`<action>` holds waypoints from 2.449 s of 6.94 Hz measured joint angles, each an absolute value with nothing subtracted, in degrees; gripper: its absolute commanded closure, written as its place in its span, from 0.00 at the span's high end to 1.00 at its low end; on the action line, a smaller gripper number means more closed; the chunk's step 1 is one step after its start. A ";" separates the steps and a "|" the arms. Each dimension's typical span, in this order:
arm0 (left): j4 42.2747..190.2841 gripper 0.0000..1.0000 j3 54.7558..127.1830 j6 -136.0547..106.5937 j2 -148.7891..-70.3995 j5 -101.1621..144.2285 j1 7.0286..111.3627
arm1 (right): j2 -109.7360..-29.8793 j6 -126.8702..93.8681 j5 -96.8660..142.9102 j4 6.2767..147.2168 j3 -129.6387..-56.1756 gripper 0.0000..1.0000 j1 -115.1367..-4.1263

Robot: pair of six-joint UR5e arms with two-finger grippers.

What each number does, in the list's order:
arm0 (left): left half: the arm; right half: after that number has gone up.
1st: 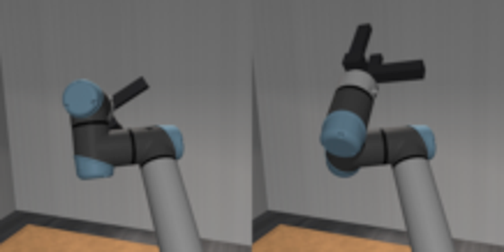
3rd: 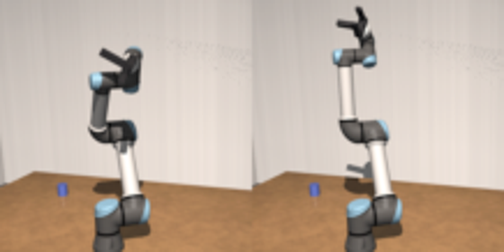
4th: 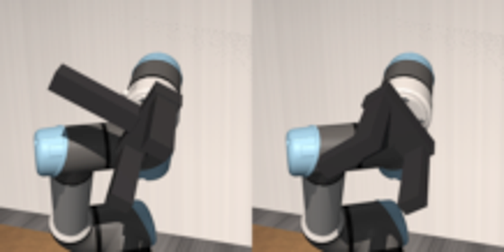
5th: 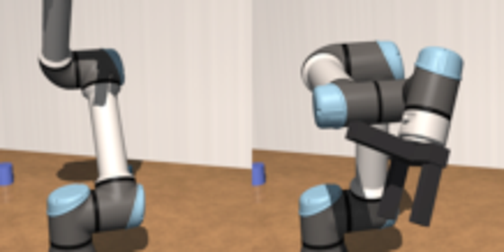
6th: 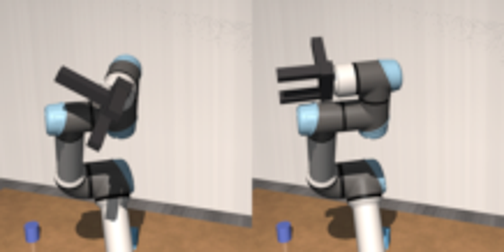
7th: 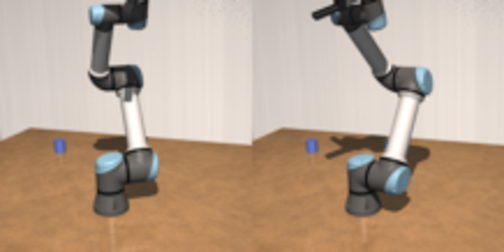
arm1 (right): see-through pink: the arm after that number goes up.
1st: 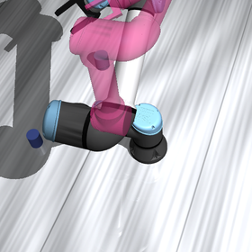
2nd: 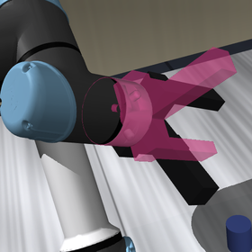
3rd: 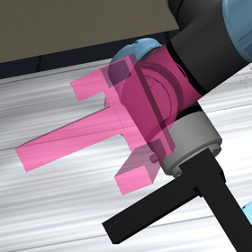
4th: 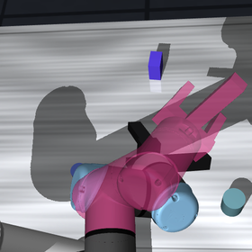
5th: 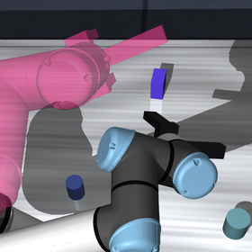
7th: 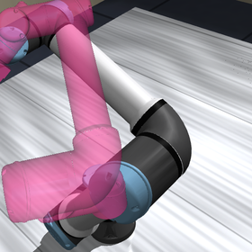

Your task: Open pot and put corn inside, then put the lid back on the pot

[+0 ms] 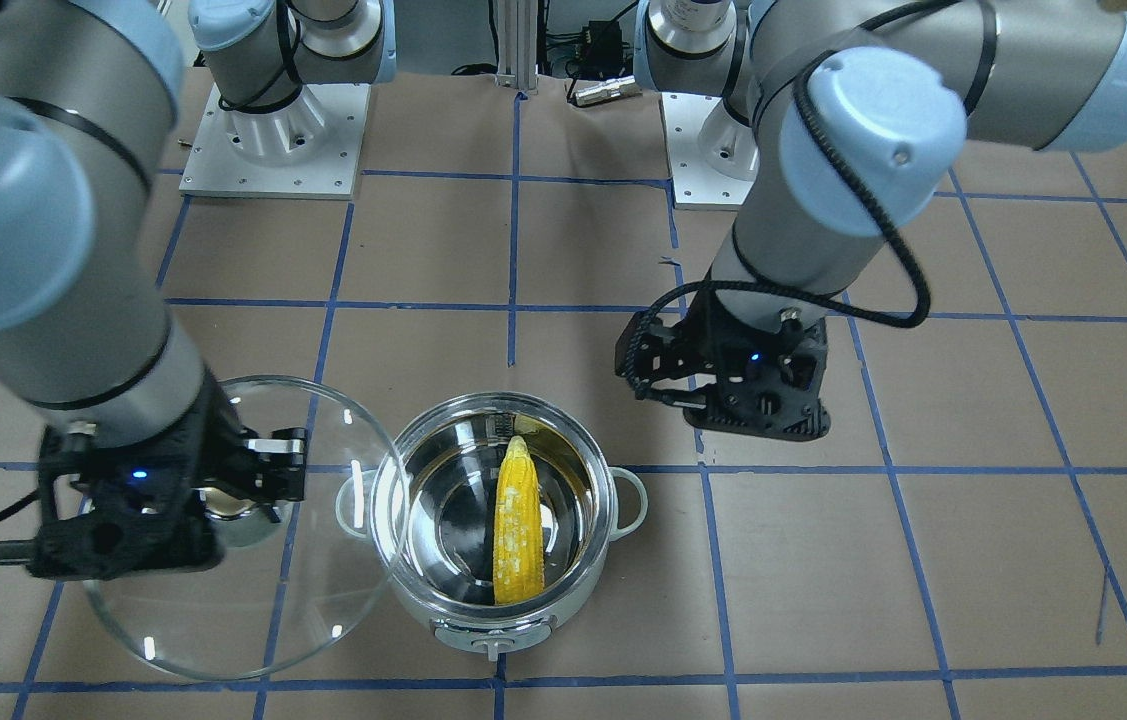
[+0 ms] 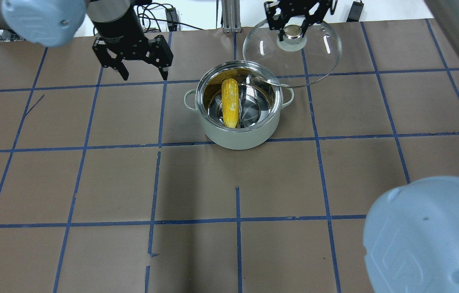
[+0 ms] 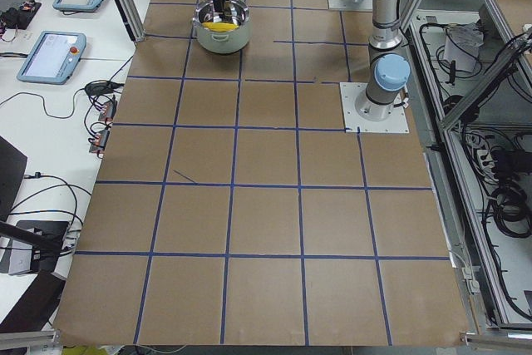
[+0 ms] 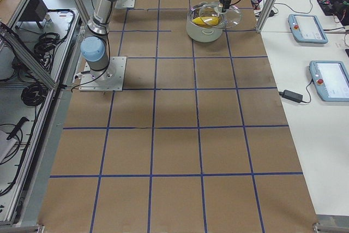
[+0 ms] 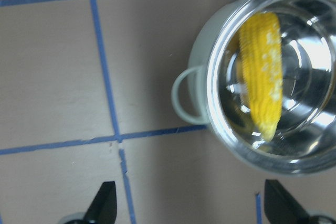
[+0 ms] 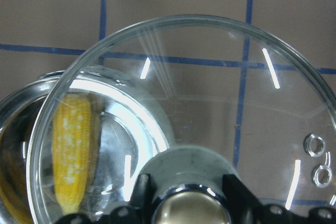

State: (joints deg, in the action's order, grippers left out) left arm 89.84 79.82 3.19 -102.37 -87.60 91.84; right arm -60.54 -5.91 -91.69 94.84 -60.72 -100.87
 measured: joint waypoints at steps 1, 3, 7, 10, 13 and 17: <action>90.16 1.00 81.91 4.04 -99.22 -89.75 90.06 | -60.43 -9.06 -91.72 98.37 -63.38 0.07 -103.84; 91.09 1.00 83.14 4.46 -96.10 -91.93 89.04 | -60.50 -13.65 -91.65 104.37 -68.40 0.06 -107.05; 91.33 1.00 83.40 4.57 -95.76 -92.47 88.44 | -60.77 -16.91 -91.50 109.97 -73.95 0.06 -108.89; 91.32 1.00 83.41 4.57 -95.73 -92.22 88.42 | -60.84 -17.21 -91.49 110.86 -74.84 0.06 -109.18; 91.32 1.00 83.41 4.57 -95.75 -92.14 88.42 | -60.79 -17.74 -91.49 110.85 -74.88 0.07 -109.35; 91.20 1.00 83.48 4.37 -95.53 -92.38 88.45 | -60.63 -18.27 -91.51 110.92 -74.97 0.08 -109.75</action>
State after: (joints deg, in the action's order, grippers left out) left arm 91.20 83.48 4.37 -95.53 -92.38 88.45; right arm -60.63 -18.27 -91.51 110.92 -74.97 -109.75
